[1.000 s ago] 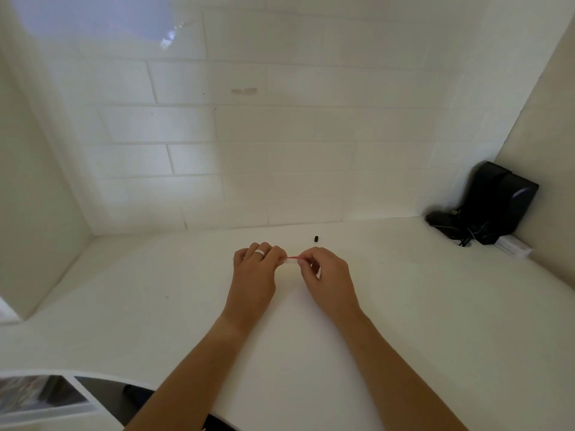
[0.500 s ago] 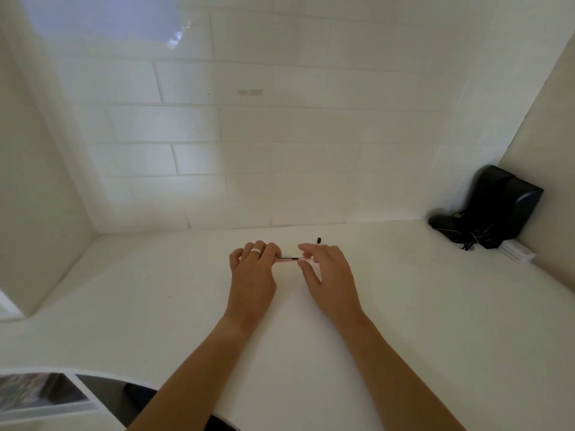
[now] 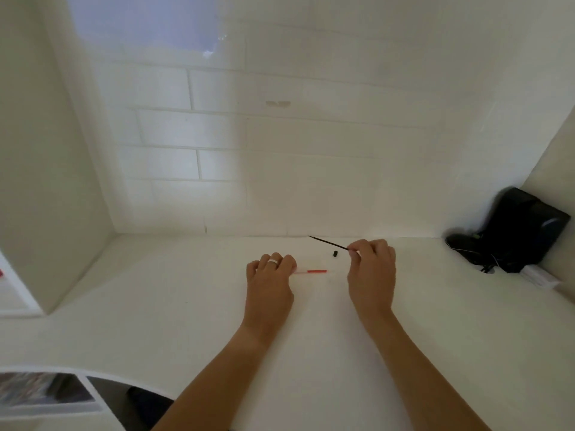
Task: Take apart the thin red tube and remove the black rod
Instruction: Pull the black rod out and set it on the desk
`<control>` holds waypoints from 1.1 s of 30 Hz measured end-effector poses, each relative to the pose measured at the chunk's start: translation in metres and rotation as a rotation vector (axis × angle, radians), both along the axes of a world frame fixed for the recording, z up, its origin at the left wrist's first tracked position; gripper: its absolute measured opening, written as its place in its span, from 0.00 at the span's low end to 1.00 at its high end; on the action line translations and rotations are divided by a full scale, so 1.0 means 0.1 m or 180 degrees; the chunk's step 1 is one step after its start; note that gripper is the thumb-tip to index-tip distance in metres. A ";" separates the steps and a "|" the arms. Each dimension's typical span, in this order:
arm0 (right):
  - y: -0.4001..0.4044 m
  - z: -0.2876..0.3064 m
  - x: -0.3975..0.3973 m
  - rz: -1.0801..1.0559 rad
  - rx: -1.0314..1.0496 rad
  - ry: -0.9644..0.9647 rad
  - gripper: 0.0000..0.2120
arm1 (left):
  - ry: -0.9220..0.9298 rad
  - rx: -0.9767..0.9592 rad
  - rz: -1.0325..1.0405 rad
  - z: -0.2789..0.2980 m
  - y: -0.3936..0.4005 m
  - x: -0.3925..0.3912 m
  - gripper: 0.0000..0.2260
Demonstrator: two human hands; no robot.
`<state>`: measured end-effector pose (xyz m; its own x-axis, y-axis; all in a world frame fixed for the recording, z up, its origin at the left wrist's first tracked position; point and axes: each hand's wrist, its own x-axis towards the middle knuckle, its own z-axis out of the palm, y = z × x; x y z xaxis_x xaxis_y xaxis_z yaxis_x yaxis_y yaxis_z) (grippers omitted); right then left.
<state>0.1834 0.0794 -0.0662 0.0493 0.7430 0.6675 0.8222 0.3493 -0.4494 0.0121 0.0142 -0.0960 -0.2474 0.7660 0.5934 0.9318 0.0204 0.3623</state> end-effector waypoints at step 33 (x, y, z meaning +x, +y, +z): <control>0.02 -0.23 -0.39 0.1193 -0.0847 -0.0912 0.06 | -0.0314 0.0133 0.0332 0.08 -0.05 -0.03 0.13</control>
